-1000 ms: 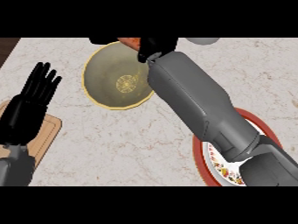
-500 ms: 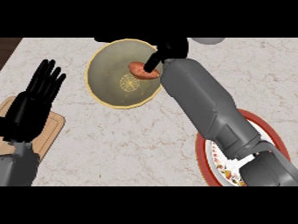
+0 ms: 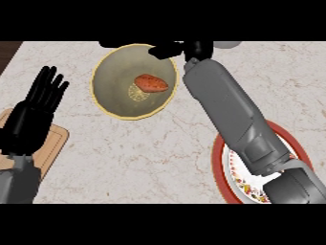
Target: Pick the sweet potato from the plate and place it in the bowl
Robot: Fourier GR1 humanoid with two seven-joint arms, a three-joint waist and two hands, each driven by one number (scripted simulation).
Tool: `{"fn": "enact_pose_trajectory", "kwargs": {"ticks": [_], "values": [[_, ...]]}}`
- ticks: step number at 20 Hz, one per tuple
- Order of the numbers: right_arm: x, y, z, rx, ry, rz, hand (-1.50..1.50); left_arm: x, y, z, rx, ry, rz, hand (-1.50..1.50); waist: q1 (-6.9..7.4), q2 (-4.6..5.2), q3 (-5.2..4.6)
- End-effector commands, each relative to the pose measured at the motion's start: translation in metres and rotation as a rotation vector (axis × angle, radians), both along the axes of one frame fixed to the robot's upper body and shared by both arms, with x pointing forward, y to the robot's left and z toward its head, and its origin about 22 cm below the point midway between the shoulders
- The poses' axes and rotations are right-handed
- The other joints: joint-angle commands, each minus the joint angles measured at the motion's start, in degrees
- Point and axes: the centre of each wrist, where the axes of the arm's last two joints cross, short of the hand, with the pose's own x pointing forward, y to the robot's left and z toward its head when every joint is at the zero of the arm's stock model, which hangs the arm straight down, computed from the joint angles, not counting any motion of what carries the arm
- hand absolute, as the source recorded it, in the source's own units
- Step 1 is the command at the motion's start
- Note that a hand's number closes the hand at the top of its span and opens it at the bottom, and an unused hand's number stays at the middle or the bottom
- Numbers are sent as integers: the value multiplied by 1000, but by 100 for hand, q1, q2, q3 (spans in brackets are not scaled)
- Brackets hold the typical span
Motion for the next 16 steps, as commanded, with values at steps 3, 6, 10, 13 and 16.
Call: {"fn": "enact_pose_trajectory", "kwargs": {"ticks": [3,6,10,13,16], "values": [[-1,-24,-16,118,-82,-72,-150,-15,23,-8,14,11,57,0,-309,-135,-6],[3,-74,-25,139,-83,-107,-150,-9,27,5,4,15,54,0,-379,-147,-4],[-6,-98,-21,164,-67,-123,-150,-17,15,7,-2,31,90,0,-439,-180,-6],[-29,-124,-39,155,-47,-92,-150,-24,24,-17,-2,28,99,0,-536,-203,-9],[-51,-150,-34,170,-49,-87,-150,-11,25,-3,0,21,91,0,-543,-195,-9]]}}
